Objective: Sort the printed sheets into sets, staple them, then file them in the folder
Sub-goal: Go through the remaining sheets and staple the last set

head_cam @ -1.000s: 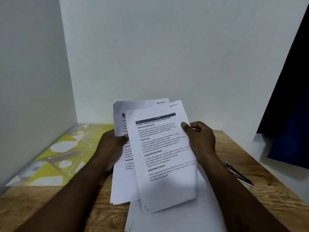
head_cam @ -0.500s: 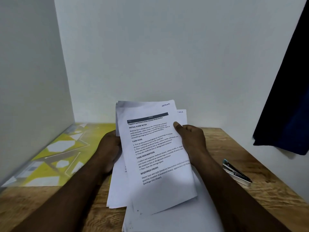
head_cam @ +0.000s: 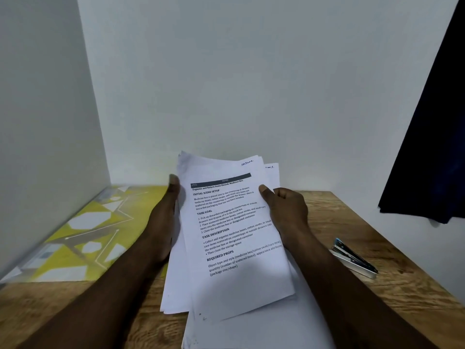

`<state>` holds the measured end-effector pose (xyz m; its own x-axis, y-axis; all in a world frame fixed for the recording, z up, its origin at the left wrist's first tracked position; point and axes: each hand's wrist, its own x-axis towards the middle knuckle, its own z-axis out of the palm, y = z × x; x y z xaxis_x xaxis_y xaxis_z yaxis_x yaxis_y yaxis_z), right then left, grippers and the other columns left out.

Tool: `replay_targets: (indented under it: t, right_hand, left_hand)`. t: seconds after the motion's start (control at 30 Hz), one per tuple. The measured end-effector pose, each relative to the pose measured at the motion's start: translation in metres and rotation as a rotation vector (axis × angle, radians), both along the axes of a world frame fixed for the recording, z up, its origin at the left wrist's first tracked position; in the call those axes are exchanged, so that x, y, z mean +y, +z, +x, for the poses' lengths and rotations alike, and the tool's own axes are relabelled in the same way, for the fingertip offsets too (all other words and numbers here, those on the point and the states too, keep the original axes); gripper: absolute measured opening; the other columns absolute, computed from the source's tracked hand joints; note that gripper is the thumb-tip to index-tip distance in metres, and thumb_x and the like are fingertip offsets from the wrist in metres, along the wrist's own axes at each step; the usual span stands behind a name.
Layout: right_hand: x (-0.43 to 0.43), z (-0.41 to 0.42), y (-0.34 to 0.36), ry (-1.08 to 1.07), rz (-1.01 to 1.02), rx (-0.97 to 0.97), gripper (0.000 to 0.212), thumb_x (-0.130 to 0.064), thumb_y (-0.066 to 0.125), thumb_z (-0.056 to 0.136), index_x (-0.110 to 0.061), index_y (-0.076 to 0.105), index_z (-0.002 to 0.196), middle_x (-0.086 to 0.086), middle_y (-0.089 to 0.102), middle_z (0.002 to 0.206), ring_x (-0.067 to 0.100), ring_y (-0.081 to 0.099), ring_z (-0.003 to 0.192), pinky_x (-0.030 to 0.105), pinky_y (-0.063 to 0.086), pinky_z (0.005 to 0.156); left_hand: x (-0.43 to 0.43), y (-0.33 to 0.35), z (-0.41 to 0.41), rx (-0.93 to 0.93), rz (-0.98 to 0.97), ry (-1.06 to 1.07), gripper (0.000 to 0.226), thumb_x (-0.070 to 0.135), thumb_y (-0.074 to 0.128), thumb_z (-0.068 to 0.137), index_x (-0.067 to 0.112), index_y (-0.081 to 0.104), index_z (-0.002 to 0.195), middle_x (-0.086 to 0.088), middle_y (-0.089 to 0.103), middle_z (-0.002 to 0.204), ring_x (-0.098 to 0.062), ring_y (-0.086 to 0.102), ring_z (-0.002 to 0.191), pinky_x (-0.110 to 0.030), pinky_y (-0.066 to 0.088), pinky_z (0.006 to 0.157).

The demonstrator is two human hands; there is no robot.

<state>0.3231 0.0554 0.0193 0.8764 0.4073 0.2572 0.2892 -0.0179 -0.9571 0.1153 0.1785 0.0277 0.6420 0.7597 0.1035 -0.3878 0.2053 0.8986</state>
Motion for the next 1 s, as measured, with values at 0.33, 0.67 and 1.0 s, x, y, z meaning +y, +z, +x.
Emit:
replay_targets:
  t: [0.33,0.67,1.0]
  right_hand:
    - [-0.014,-0.001,0.013,0.339,0.063,0.191,0.028,-0.004,0.076,0.093,-0.012,0.068,0.067,0.001,0.070,0.065,0.011,0.060,0.046,0.014,0.043,0.047]
    - [-0.006,-0.006,0.001,0.328,-0.012,0.048,0.014,-0.023,0.086,0.083,-0.012,0.082,0.092,0.001,0.082,0.093,0.024,0.079,0.086,0.040,0.062,0.079]
    - [-0.006,-0.007,0.003,0.282,0.024,0.071,0.044,-0.034,0.089,0.081,-0.017,0.053,0.063,-0.002,0.053,0.059,0.013,0.037,0.047,0.027,0.029,0.054]
  left_hand:
    - [0.018,-0.016,-0.002,0.220,0.141,0.179,0.031,0.034,0.070,0.100,0.006,0.075,0.111,-0.010,0.081,0.102,-0.034,0.078,0.095,-0.048,0.061,0.089]
    - [0.014,-0.014,-0.003,0.171,0.169,0.069,0.033,0.033,0.073,0.097,0.006,0.075,0.115,-0.009,0.081,0.104,-0.031,0.079,0.097,-0.041,0.062,0.084]
    - [0.018,-0.020,-0.001,0.141,0.153,0.066,0.025,0.018,0.074,0.096,0.005,0.073,0.117,-0.010,0.081,0.107,-0.032,0.079,0.096,-0.037,0.063,0.070]
